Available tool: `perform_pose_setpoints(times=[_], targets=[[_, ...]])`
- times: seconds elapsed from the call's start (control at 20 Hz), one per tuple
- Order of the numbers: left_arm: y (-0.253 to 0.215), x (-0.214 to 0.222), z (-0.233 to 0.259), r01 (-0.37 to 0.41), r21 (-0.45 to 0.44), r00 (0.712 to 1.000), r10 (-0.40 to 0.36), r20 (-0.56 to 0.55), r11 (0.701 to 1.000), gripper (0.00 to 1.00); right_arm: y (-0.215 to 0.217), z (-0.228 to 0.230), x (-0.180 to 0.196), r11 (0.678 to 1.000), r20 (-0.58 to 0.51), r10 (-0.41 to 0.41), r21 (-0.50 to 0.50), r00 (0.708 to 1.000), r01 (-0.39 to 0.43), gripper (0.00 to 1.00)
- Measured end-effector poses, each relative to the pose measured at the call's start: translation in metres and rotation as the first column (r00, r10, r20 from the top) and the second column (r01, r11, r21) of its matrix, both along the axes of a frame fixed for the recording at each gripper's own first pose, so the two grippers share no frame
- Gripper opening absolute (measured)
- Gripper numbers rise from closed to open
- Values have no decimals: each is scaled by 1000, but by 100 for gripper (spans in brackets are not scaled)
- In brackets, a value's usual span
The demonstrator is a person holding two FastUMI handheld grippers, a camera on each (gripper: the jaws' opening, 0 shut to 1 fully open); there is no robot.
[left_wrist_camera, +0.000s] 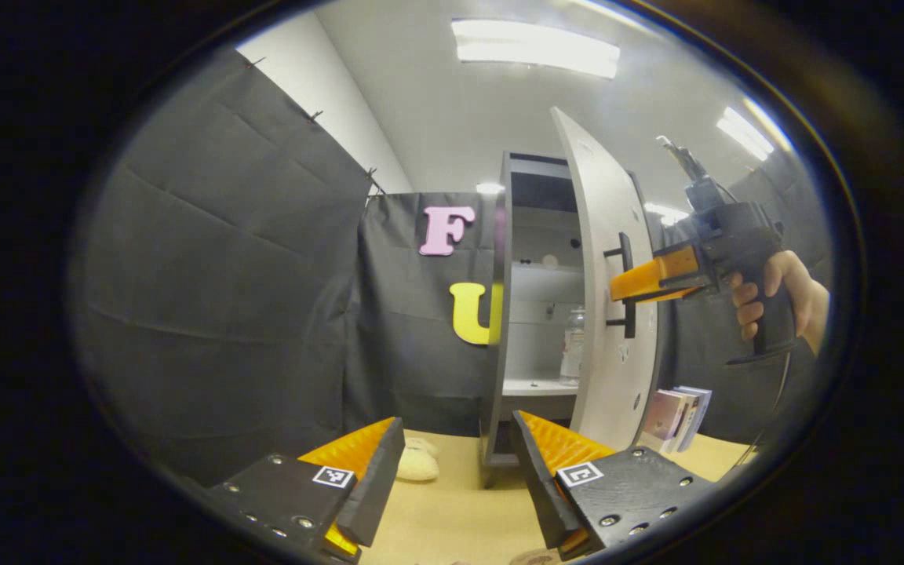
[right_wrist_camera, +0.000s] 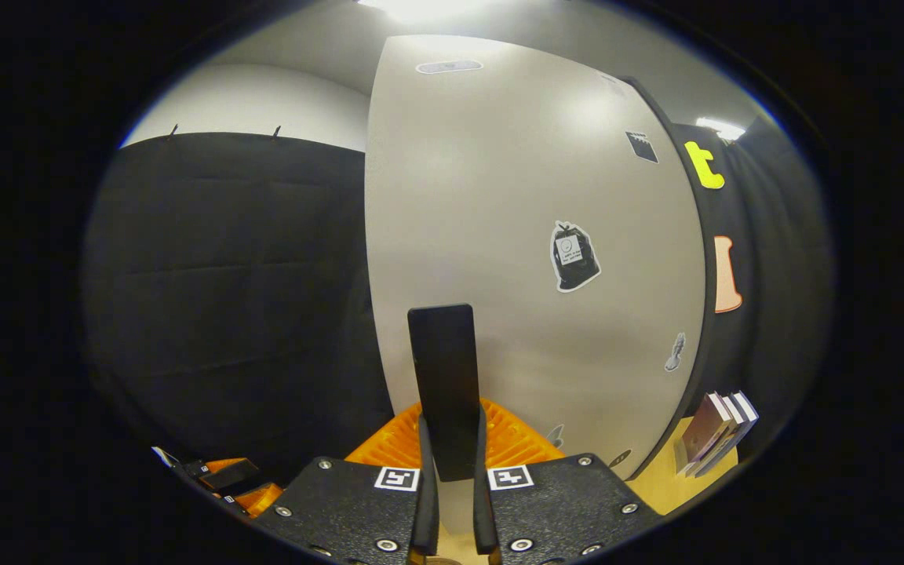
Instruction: Open the cabinet door with the right hand, grasp the bottle in the cabinet with the left hand and place it on the coaster, then close the cabinet door with the right hand.
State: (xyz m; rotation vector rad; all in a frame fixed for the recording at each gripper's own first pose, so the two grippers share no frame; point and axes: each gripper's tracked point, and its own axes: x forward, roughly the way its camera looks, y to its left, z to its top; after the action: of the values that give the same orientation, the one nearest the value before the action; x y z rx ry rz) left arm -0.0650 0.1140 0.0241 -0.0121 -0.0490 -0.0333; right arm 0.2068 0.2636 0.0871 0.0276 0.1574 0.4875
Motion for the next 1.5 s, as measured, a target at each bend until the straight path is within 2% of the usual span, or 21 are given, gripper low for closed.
perform_pose_setpoints(times=[0.05, 0.1, 0.15, 0.3, 0.4, 0.45, 0.55, 0.6, 0.65, 0.7, 0.75, 0.8, 0.95, 1.0, 1.15, 1.3, 1.35, 1.45, 1.5], targets=[[-5, 0, 2, -1, 9, 1000, 1, 4, 1000, 75, -1, 0, -2, 1000, -1, 5, 3, 1000, -5, 17], [-12, 0, 2, 0, 18, 1000, 0, 2, 1000, 82, -3, 0, -5, 1000, -3, 12, 6, 1000, -12, 17], [-18, -1, 3, 2, 24, 1000, -2, 0, 1000, 82, -5, 0, -7, 1000, -3, 19, 6, 1000, -19, 17], [-33, -2, 8, 8, 38, 1000, -8, 2, 999, 75, -11, 0, -9, 999, -5, 35, 11, 999, -35, 17], [-41, -6, 14, 13, 44, 1000, -13, 10, 999, 78, -18, 2, -16, 999, -3, 38, 17, 999, -38, 17], [-47, -8, 16, 15, 47, 1000, -16, 11, 999, 75, -22, 3, -20, 999, 0, 40, 18, 999, -40, 17], [-58, -8, 17, 24, 51, 1000, -24, 14, 998, 75, -32, 5, -30, 999, 4, 38, 17, 999, -38, 17], [-64, -7, 17, 30, 51, 999, -30, 14, 998, 82, -41, 4, -35, 999, 3, 35, 19, 999, -35, 17], [-71, -7, 17, 39, 51, 999, -39, 11, 998, 82, -49, 3, -40, 999, 3, 33, 21, 999, -33, 16], [-79, -6, 15, 46, 50, 999, -46, 8, 998, 78, -54, 3, -40, 999, 2, 30, 24, 1000, -30, 16], [-86, -6, 15, 54, 50, 998, -55, 6, 997, 78, -61, 4, -44, 999, 5, 24, 28, 1000, -24, 17], [-92, -6, 13, 60, 54, 998, -60, 3, 997, 82, -66, 5, -46, 999, 11, 18, 28, 1000, -19, 16], [-110, -3, 11, 77, 53, 997, -77, -1, 996, 82, -85, 6, -55, 1000, 18, 3, 30, 1000, -3, 17], [-118, -3, 7, 87, 41, 996, -86, -7, 995, 78, -92, 6, -56, 999, 15, -6, 31, 1000, 5, 17], [-138, -2, 0, 122, 10, 992, -121, -30, 993, 78, -113, 8, -62, 999, 21, -35, 17, 999, 35, 17], [-156, -4, 3, 146, 17, 989, -146, -21, 989, 78, -133, 7, -64, 998, 25, -56, 7, 998, 56, 17], [-163, -4, 5, 156, 20, 988, -156, -19, 988, 75, -139, 8, -65, 998, 27, -66, 6, 997, 65, 16], [-174, -7, 7, 172, 28, 985, -172, -15, 985, 82, -153, 8, -66, 996, 31, -85, 10, 996, 85, 16], [-176, -8, 8, 176, 33, 984, -175, -11, 984, 78, -159, 8, -65, 996, 32, -94, 17, 995, 93, 16]])
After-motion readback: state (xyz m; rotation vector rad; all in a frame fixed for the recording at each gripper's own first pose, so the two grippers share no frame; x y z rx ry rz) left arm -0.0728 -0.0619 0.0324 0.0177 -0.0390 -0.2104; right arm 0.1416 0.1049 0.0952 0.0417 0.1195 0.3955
